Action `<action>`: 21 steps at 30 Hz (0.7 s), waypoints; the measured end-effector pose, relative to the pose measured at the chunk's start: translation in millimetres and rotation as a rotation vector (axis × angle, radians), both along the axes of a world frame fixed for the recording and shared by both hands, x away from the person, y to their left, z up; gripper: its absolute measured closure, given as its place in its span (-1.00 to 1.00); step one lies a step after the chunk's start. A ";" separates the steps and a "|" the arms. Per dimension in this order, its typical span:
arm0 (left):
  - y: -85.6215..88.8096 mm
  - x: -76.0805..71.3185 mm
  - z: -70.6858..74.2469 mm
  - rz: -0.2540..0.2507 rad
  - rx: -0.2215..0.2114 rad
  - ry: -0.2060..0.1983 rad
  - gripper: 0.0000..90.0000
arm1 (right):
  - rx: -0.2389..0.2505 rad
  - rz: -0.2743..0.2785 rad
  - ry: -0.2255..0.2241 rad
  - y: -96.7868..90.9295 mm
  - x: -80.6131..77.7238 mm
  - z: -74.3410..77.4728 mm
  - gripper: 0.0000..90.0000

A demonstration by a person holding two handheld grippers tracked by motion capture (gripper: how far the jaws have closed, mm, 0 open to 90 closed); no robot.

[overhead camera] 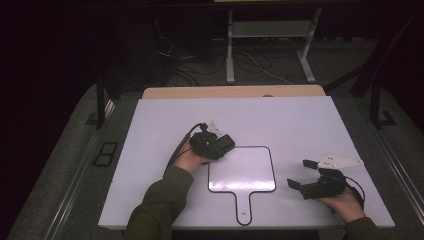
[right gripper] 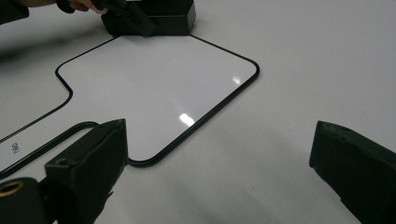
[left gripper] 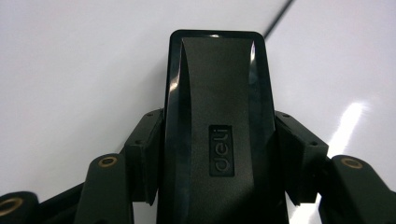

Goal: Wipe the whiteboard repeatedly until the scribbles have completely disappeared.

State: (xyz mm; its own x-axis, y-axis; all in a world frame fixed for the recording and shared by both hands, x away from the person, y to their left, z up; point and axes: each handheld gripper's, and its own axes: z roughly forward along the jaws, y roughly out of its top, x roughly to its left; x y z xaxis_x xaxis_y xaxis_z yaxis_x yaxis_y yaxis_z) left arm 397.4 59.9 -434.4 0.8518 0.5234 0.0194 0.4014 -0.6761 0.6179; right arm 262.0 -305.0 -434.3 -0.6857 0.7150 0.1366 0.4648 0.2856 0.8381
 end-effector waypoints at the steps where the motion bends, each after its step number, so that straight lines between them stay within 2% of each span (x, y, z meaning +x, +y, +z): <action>1: -1.4 -0.5 0.0 -0.003 0.000 -0.002 -0.12 | 0.000 -0.001 0.000 0.2 -0.1 0.0 -0.92; 5: 1.5 5.9 -1.4 0.023 -0.021 0.000 -0.12 | 0.000 -0.003 0.000 -0.1 0.0 0.1 -0.92; 8: 5.1 12.7 -0.3 0.040 0.000 -0.016 -0.12 | 0.000 -0.005 0.001 -0.5 -0.4 0.3 -0.92; 11: 4.5 13.2 0.0 0.049 0.006 -0.016 -0.12 | 0.002 -0.006 0.002 -0.8 -0.2 0.3 -0.92; 15: -0.3 6.8 0.6 0.032 0.023 -0.021 -0.12 | 0.005 -0.006 0.004 -1.0 -0.4 0.4 -0.92; 17: -2.6 2.8 0.6 0.008 0.027 -0.024 -0.12 | 0.003 -0.007 0.003 -0.9 -0.4 0.5 -0.92; 21: -3.7 -5.2 0.4 -0.015 0.026 -0.017 -0.12 | 0.001 -0.005 -0.003 -0.7 -0.6 0.5 -0.92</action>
